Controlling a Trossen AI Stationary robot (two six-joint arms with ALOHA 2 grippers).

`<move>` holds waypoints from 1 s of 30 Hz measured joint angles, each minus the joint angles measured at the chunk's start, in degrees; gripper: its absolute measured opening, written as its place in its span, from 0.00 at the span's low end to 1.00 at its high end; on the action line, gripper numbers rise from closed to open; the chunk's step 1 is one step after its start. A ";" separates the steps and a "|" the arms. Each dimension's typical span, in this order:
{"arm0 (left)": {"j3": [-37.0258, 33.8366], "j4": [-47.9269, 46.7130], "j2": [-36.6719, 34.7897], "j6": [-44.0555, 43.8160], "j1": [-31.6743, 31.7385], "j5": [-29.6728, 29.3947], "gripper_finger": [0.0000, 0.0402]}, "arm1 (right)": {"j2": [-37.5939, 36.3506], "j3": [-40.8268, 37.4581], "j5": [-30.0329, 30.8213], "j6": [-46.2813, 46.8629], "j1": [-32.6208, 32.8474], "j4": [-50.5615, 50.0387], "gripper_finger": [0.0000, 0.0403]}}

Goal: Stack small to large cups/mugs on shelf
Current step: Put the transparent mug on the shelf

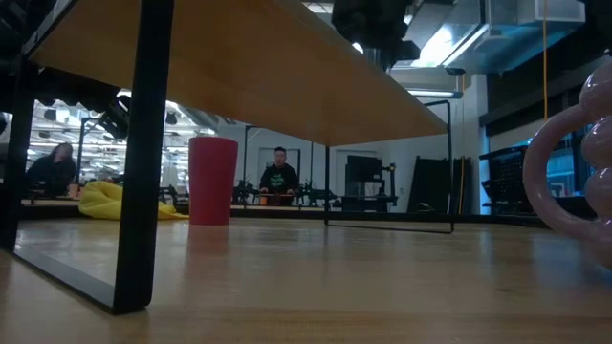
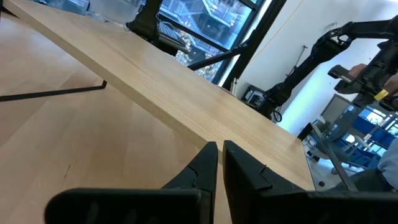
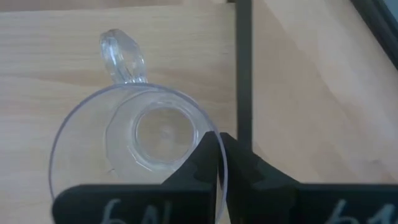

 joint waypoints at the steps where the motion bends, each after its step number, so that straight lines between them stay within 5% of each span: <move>1: 0.00 0.02 0.00 0.00 0.02 -0.02 0.05 | 0.00 0.00 0.02 0.05 -0.08 -0.02 0.03; 30: 0.00 0.02 0.00 0.00 0.00 -0.02 0.05 | 0.00 0.00 3.08 5.54 2.77 -0.07 0.11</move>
